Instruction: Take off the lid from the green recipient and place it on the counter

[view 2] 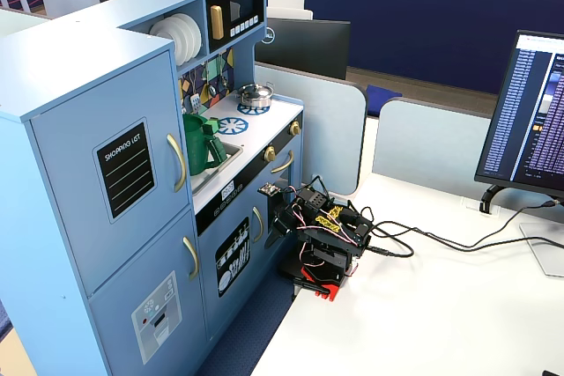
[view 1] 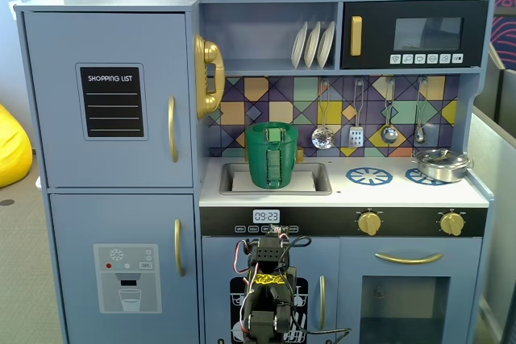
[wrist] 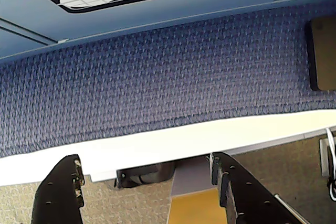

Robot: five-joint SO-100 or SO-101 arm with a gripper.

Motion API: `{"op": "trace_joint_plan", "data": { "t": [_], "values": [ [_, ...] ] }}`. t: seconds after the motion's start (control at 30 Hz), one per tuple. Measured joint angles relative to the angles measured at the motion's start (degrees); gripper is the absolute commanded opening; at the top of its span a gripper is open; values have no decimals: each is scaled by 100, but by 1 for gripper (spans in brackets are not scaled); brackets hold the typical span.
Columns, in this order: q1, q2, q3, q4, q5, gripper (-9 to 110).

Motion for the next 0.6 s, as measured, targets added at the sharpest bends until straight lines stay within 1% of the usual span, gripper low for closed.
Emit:
{"op": "trace_joint_plan", "data": {
  "t": [0.2, 0.6],
  "values": [
    [220, 0, 0, 0, -9, 0],
    [255, -18, -35, -149, -158, 0]
  ]
}}
